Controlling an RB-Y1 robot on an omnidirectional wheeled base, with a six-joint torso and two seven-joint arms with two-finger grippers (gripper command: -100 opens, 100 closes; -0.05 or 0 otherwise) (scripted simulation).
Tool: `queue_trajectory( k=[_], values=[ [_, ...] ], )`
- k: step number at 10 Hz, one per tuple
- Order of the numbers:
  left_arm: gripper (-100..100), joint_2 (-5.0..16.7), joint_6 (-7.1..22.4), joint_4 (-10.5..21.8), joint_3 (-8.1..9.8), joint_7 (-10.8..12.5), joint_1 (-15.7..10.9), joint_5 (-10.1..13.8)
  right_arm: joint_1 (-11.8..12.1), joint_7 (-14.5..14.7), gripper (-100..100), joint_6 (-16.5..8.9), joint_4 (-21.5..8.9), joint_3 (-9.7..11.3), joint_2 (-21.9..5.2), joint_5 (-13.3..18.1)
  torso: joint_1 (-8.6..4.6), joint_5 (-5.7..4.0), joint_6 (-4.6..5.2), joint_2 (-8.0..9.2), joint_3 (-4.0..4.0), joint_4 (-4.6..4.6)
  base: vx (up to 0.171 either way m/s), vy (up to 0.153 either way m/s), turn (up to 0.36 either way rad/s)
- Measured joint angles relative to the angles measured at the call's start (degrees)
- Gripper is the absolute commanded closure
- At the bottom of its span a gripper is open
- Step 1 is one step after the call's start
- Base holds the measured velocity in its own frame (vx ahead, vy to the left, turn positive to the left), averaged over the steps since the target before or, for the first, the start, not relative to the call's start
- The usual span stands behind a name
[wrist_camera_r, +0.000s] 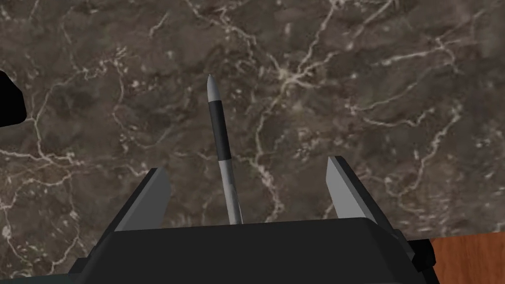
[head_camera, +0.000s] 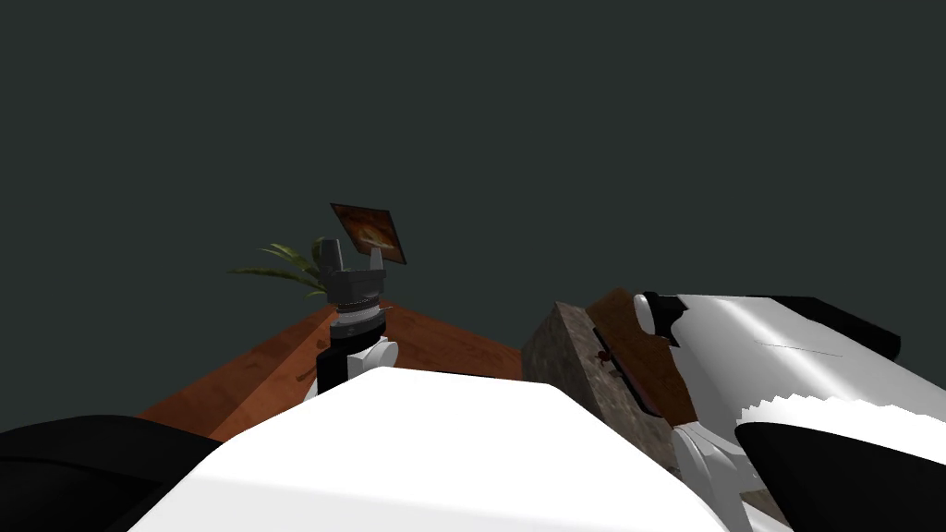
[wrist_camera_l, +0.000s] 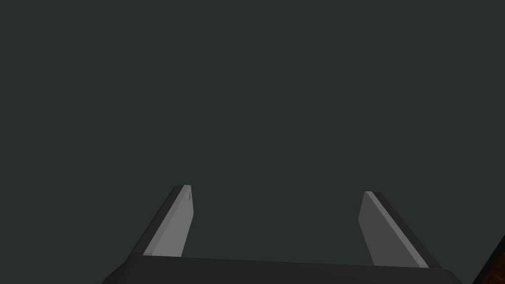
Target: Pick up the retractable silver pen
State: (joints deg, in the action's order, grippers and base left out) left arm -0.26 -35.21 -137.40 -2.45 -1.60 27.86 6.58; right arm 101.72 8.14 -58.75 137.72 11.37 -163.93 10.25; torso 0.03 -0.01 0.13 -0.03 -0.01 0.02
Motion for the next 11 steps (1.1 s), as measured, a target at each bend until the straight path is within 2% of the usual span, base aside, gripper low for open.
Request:
queue_trajectory(
  k=[3,4,5,9,10,11],
  values=[
    [0,0.0,0.0,0.0,0.0,0.0,0.0,0.0,1.31,-0.38,-100,-1.62,-0.19,-0.07,-3.77,-0.22,-0.01,0.0,0.01,0.01,0.01,0.0,-0.001,-0.008,0.037],
    [0,0.0,0.0,0.0,0.0,0.0,0.0,0.0,1.35,-0.41,0,-1.69,-0.21,-0.08,-3.86,-0.22,0.01,0.0,0.02,0.02,0.01,0.01,0.0,0.0,0.0],
    [0,0.0,0.0,0.0,0.0,0.0,0.0,0.0,1.34,-0.4,-100,-1.68,-0.21,-0.08,-3.85,-0.22,0.02,0.01,0.02,0.02,0.01,0.01,-0.001,-0.006,-0.024],
    [0,0.0,0.0,0.0,0.0,0.0,0.0,0.0,3.52,0.18,-100,0.44,-4.34,-2.49,-4.16,-1.46,-0.03,-0.01,0.03,0.04,0.03,0.01,-0.003,-0.009,-0.02],
    [0,0.0,0.0,0.0,0.0,0.0,0.0,0.0,3.61,0.22,100,0.53,-4.48,-2.57,-4.15,-1.48,0.0,0.0,0.02,0.04,0.02,0.01,0.0,0.0,0.0],
    [0,0.0,0.0,0.0,0.0,0.0,0.0,0.0,3.6,0.21,100,0.52,-4.46,-2.56,-4.15,-1.48,0.02,0.01,0.02,0.03,0.02,0.01,0.0,0.0,0.0]
  ],
)
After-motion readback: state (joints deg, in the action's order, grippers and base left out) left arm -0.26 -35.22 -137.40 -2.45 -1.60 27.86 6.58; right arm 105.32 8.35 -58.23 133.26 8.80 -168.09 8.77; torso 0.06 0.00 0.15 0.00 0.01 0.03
